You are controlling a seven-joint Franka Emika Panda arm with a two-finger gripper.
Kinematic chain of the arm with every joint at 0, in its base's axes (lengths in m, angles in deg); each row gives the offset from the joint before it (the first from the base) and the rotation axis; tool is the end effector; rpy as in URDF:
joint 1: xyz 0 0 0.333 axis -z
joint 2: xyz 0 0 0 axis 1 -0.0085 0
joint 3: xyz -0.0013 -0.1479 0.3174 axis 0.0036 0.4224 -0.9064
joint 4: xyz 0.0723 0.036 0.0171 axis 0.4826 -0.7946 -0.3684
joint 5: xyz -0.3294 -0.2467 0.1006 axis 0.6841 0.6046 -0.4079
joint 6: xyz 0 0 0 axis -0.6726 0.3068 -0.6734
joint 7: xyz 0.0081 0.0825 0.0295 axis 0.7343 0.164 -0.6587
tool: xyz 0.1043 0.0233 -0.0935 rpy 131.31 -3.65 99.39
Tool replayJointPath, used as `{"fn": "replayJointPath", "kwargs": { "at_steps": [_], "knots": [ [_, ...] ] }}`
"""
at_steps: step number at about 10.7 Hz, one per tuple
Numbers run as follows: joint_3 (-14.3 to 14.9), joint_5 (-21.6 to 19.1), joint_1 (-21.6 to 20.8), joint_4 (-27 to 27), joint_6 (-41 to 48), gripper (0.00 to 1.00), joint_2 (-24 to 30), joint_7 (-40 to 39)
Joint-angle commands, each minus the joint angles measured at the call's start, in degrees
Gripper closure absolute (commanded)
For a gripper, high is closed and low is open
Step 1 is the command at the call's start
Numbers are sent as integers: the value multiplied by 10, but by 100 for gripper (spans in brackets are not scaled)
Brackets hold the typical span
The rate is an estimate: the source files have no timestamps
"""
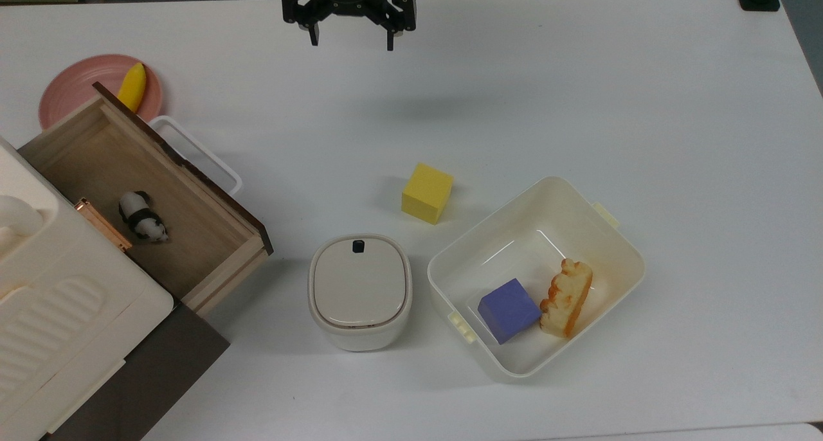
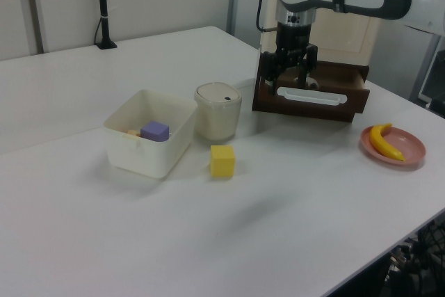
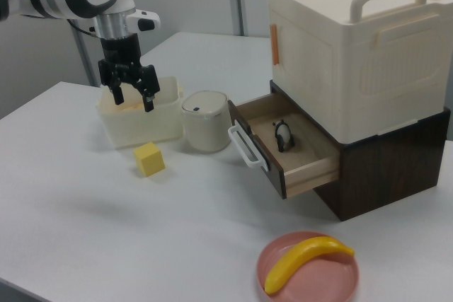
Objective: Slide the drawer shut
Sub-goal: 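Move the gripper over toward the open wooden drawer front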
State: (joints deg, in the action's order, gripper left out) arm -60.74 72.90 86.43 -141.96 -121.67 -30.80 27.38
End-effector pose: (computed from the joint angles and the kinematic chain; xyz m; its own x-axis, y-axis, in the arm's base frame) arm 0.6158 0.0297 0.5584 0.9962 -0.0448 -0.0752 -0.0423 -0.9985 0.0349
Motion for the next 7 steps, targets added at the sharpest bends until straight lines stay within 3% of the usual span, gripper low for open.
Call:
{"fn": "replayJointPath", "kwargs": {
  "at_steps": [1, 5, 7],
  "knots": [
    [-1, -1, 6, -16, -18, 1, 12, -55],
    [-1, -26, 7, -16, -18, 69, 12, -59],
    [-1, -27, 8, -16, -20, 87, 12, -58]
  ]
}}
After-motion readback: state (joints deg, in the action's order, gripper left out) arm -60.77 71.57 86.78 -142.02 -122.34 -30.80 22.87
